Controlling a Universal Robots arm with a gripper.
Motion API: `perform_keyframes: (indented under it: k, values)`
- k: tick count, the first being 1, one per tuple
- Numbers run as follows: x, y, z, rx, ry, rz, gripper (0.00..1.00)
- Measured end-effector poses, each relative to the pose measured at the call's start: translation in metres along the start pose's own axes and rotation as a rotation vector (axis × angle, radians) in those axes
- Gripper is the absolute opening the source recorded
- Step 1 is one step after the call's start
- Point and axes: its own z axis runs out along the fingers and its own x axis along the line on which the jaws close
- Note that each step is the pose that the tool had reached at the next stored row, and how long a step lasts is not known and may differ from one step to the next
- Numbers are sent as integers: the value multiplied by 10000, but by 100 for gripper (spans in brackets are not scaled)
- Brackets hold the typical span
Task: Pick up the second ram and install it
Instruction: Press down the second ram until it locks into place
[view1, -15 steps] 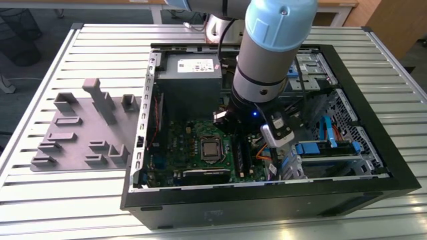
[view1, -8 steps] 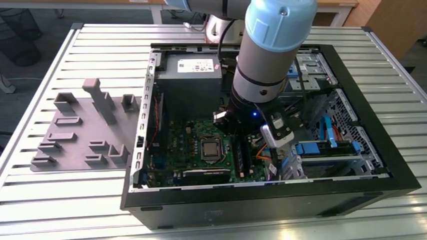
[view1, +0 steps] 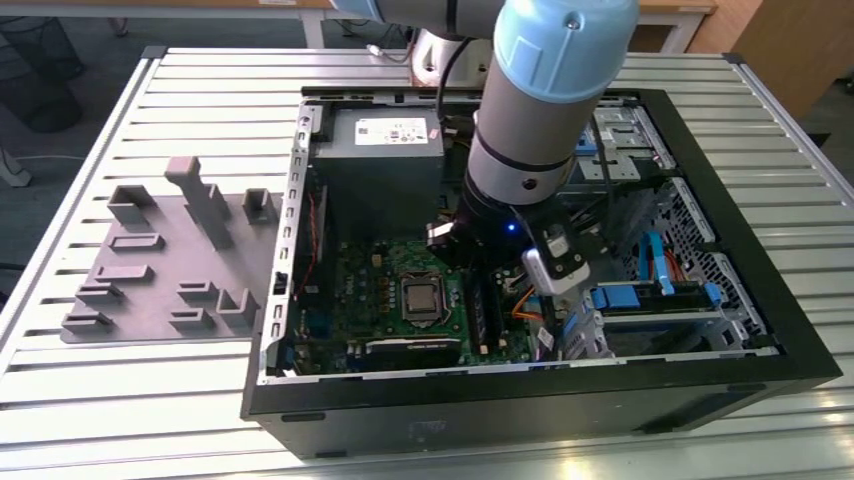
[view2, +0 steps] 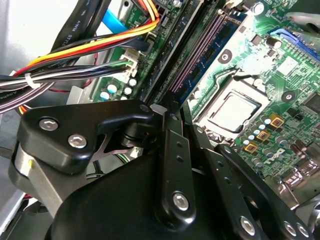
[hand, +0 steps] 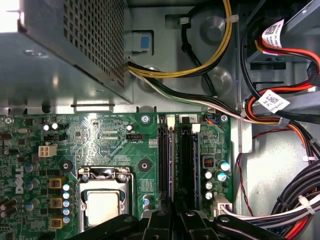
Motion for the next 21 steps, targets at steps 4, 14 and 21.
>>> perform_keyframes:
  k: [4,14,21]
  values:
    - [0,0,0,0,1,-6,14]
    - [-12,11,0,1,2,-30,14]
    - [-15,11,3,3,3,-50,14]
